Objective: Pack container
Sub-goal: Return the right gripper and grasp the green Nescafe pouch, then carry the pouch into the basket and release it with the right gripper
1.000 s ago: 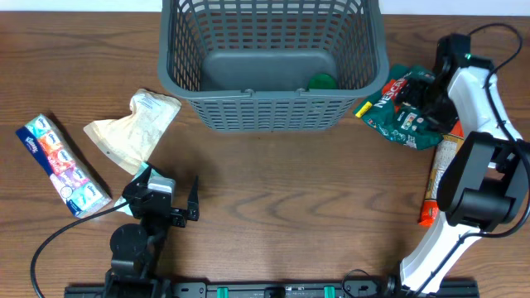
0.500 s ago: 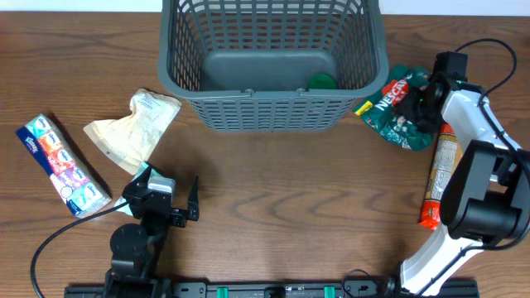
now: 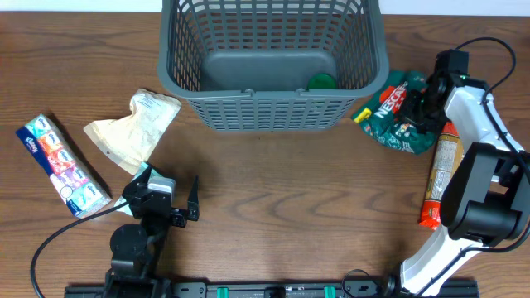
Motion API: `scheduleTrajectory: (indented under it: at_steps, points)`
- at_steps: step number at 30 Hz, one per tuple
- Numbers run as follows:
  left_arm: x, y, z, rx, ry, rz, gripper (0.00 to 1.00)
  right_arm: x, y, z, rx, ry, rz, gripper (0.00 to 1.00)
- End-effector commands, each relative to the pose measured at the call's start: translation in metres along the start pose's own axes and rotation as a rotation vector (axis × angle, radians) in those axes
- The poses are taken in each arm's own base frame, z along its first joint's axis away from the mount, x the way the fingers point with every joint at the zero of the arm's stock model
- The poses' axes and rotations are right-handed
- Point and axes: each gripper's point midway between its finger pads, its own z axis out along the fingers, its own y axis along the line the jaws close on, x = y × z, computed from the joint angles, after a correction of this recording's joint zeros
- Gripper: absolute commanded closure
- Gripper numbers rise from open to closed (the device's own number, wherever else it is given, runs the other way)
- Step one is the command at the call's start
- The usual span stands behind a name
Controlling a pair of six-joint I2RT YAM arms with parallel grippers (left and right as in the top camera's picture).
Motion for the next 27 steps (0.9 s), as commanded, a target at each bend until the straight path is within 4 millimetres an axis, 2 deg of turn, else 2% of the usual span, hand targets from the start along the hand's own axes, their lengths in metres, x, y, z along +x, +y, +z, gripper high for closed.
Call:
scheduleTrajectory:
  at_steps: [1, 6, 10, 13, 17, 20, 22, 24, 27]
  points:
    - [0.014, -0.004, 0.002, 0.017, 0.04, -0.012, 0.01, -0.012, 0.01, -0.031, -0.013, -0.034, -0.074, 0.99]
    - [0.014, -0.004, 0.002, 0.017, 0.04, -0.012, 0.01, -0.045, 0.027, -0.122, -0.068, -0.207, -0.092, 0.99]
    - [0.014, -0.004, 0.002, 0.017, 0.04, -0.012, 0.01, -0.059, 0.033, -0.195, -0.092, -0.369, -0.1, 0.99]
    - [0.014, -0.004, 0.002, 0.017, 0.04, -0.012, 0.02, -0.062, 0.042, -0.248, -0.098, -0.504, -0.157, 0.99]
    - [0.014, -0.004, 0.002, 0.017, 0.04, -0.012, 0.01, -0.056, 0.062, -0.302, -0.098, -0.669, -0.281, 0.99]
    - [0.014, -0.004, 0.002, 0.017, 0.04, -0.012, 0.02, -0.052, 0.082, -0.333, -0.079, -0.79, -0.363, 0.99]
    - [0.014, -0.004, 0.002, 0.017, 0.04, -0.012, 0.01, -0.045, 0.106, -0.349, -0.097, -0.857, -0.465, 0.99]
    - [0.014, -0.004, 0.002, 0.017, 0.04, -0.012, 0.02, -0.032, 0.141, -0.359, -0.13, -0.908, -0.633, 0.99]
    - [0.014, -0.004, 0.002, 0.017, 0.04, -0.012, 0.02, 0.003, 0.2, -0.363, -0.201, -0.949, -0.948, 0.99]
